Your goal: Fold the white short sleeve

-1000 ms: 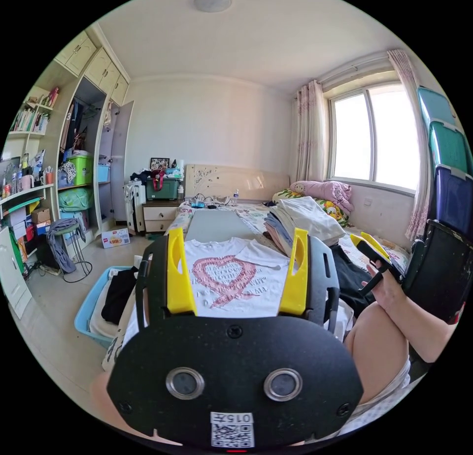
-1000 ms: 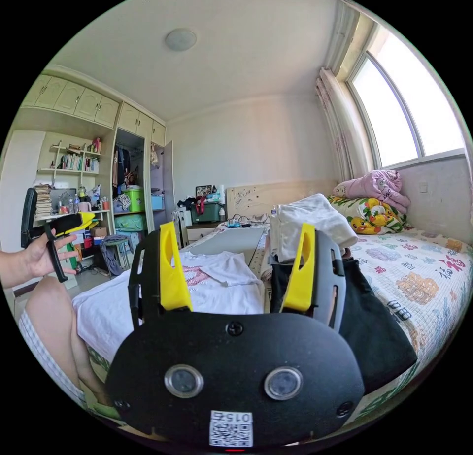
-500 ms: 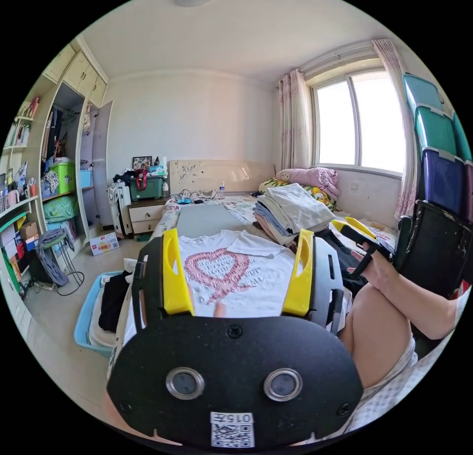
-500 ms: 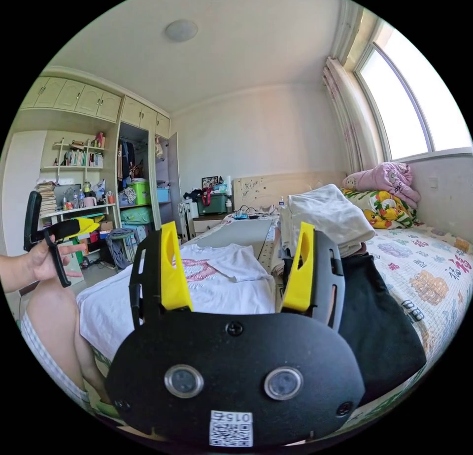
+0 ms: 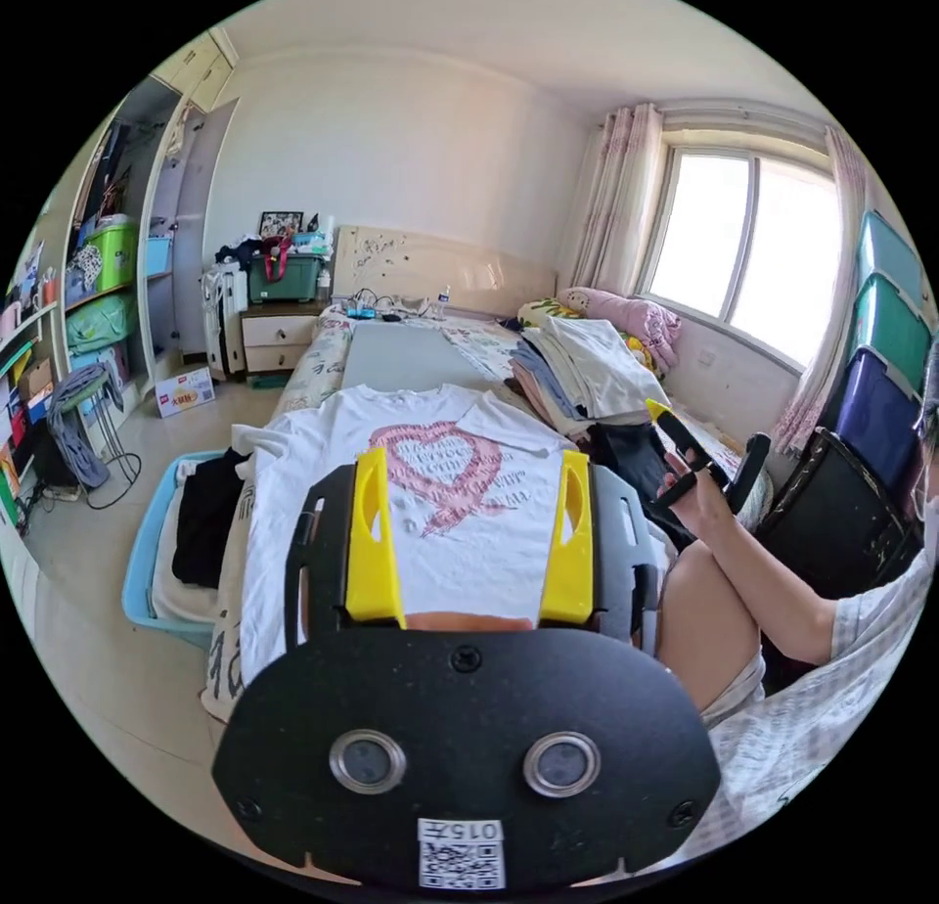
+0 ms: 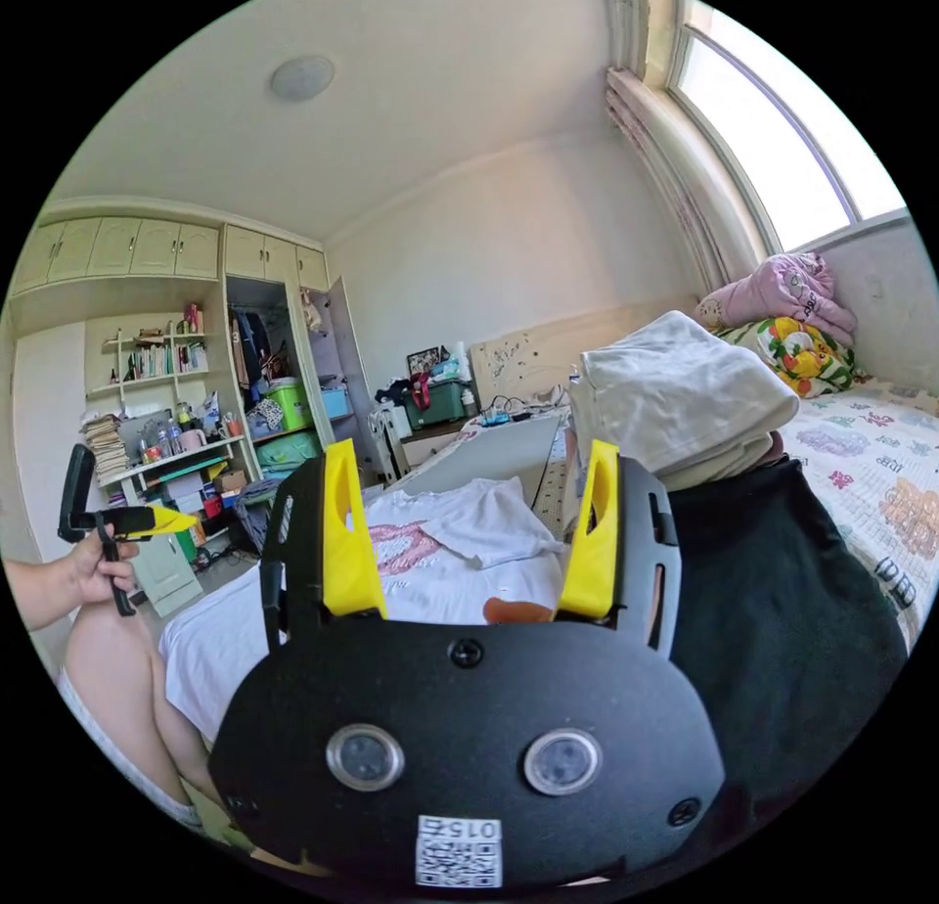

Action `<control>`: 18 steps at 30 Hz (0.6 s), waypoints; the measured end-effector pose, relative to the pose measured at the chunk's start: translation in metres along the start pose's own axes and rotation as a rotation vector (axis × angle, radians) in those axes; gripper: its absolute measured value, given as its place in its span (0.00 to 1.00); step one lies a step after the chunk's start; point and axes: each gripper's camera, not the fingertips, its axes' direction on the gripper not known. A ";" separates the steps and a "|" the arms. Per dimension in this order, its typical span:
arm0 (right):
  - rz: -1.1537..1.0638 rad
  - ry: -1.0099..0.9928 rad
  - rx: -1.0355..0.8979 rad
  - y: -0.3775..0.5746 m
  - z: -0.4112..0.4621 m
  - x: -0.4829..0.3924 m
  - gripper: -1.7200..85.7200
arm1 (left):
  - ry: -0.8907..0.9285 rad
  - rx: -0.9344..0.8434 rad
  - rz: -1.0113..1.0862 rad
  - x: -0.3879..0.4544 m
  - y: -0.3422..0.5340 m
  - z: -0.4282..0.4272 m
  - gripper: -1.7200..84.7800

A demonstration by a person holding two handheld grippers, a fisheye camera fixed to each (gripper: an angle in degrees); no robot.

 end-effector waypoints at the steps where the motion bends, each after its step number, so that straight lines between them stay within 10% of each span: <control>1: -0.020 0.000 -0.010 -0.001 0.004 -0.001 0.36 | -0.002 0.000 0.001 -0.002 0.000 0.009 0.29; 18: 0.070 -0.193 -0.223 -0.167 0.072 0.084 0.03 | 0.141 -0.155 0.335 0.128 -0.047 0.200 0.20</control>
